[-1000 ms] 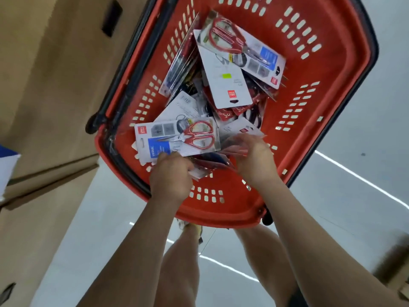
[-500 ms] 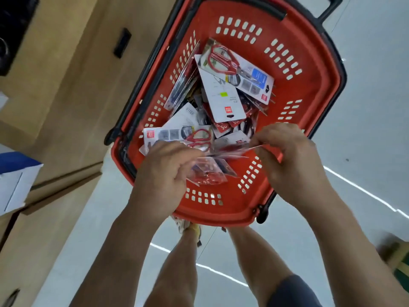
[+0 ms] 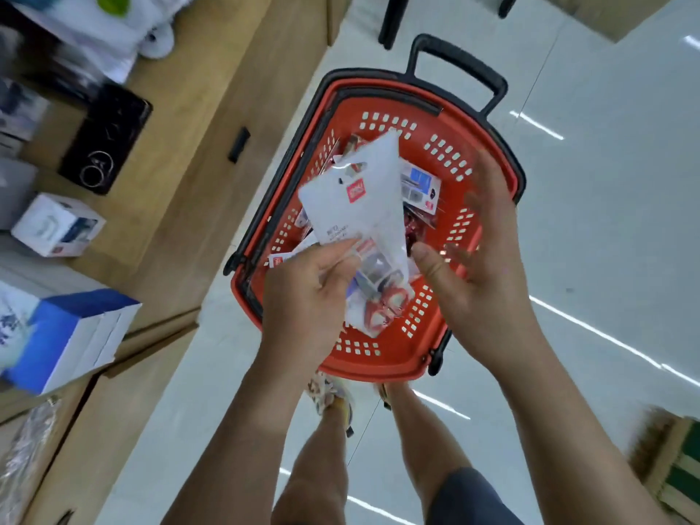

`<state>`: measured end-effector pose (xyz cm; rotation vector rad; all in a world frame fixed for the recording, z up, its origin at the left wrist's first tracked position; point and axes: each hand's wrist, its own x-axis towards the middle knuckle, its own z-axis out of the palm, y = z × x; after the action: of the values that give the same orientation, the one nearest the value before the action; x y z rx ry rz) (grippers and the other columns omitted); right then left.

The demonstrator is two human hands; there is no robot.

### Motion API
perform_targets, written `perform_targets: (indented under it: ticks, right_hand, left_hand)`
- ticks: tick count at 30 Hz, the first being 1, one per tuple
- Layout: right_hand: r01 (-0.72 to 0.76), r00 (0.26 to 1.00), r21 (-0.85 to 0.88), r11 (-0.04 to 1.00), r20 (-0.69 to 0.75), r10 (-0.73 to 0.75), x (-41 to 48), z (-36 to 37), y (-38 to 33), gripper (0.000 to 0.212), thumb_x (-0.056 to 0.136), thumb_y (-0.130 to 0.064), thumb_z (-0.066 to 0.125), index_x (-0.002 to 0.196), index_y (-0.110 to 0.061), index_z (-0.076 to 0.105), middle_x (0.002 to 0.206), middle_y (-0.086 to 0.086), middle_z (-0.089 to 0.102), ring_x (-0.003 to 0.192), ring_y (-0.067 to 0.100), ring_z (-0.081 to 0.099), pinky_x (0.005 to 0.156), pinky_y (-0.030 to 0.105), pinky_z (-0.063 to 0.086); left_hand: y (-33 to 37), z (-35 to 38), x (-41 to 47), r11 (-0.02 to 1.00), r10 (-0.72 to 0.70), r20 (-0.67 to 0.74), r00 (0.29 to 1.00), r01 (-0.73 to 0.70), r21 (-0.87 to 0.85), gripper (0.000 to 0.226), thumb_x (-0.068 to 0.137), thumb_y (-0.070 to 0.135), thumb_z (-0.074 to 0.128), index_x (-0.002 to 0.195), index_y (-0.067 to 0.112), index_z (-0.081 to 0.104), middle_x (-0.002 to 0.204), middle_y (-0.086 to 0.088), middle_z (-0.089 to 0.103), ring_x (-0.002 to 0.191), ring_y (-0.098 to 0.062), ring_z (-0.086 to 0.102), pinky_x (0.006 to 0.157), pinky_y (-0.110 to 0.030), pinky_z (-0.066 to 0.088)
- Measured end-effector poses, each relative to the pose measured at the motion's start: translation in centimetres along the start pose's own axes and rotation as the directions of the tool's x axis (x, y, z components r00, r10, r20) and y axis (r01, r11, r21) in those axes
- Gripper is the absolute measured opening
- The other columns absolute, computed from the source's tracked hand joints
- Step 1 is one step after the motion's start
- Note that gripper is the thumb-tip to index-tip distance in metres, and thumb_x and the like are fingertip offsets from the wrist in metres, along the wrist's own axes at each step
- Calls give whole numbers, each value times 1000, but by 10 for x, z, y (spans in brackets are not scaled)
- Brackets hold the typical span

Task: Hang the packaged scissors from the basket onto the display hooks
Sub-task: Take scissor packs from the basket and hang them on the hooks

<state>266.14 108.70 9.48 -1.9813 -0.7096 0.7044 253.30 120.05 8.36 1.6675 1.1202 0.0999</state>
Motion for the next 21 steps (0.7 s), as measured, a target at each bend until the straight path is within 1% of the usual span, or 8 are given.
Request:
perform_targets:
  ticks: [4, 7, 11, 13, 15, 17, 19, 21]
  right_hand:
    - [-115, 912, -234, 965, 361, 196, -27, 2, -14, 115, 67, -55, 80, 151, -50, 1, 160, -12, 16, 148, 14, 22, 113, 51, 36]
    - [-183, 880, -161, 970, 413, 235, -25, -15, -46, 112, 65, -45, 88, 145, -61, 11, 147, -13, 35, 129, 17, 50, 99, 47, 51]
    - [-226, 835, -52, 973, 504, 221, -19, -47, -97, 101, 67, -42, 86, 143, -61, 21, 130, -29, 53, 112, 10, 65, 95, 42, 56]
    - [-259, 831, 21, 966, 513, 212, -23, -60, -119, 95, 67, -44, 83, 144, -56, 29, 131, -23, 57, 111, 12, 66, 95, 44, 55]
    - [-284, 850, 63, 957, 479, 220, -30, -74, -137, 87, 68, -38, 83, 141, -54, 37, 121, 1, 69, 102, 24, 71, 92, 49, 56]
    - [-312, 873, 141, 939, 432, 226, -38, -89, -155, 78, 73, -26, 80, 136, -53, 42, 102, 10, 76, 93, 31, 73, 83, 44, 60]
    - [-320, 898, 234, 918, 385, 214, -47, -105, -169, 78, 75, -17, 76, 137, -48, 41, 100, 5, 77, 92, 27, 74, 79, 38, 61]
    - [-309, 923, 312, 898, 325, 205, -56, -119, -185, 74, 76, -16, 74, 134, -50, 44, 104, 6, 76, 92, 27, 74, 76, 41, 61]
  left_hand:
    - [39, -31, -24, 941, -149, -73, 986, 119, -317, 20, 94, 18, 64, 108, 27, 74, 104, 15, 75, 96, -2, 70, 78, -32, 61]
    - [65, -57, -40, 914, -133, -90, 987, 87, -396, 20, 95, 17, 64, 96, 35, 73, 94, 12, 77, 83, -8, 74, 62, -26, 60]
    - [95, -87, -53, 860, -182, -185, 966, 65, -507, 17, 90, 15, 69, 86, 31, 75, 84, 9, 77, 78, -13, 75, 65, -26, 59]
    - [107, -99, -56, 829, -214, -205, 955, 67, -555, 11, 89, 20, 70, 84, 27, 79, 90, 4, 78, 90, -19, 74, 83, -38, 59]
    - [122, -112, -62, 788, -229, -209, 951, 54, -613, 15, 92, 25, 68, 83, 27, 80, 95, 1, 78, 98, -22, 72, 94, -45, 55]
    - [136, -126, -69, 752, -209, -242, 947, -3, -660, 16, 94, 18, 65, 89, 23, 79, 103, -3, 76, 98, -21, 72, 88, -40, 57]
    - [147, -146, -77, 824, -160, -390, 907, -95, -559, 26, 94, 5, 62, 99, 26, 76, 111, 1, 73, 100, -11, 71, 82, -26, 58]
    - [159, -167, -85, 884, -98, -525, 845, -168, -436, 37, 93, 1, 61, 94, 36, 74, 106, 14, 72, 102, -3, 68, 89, -22, 55]
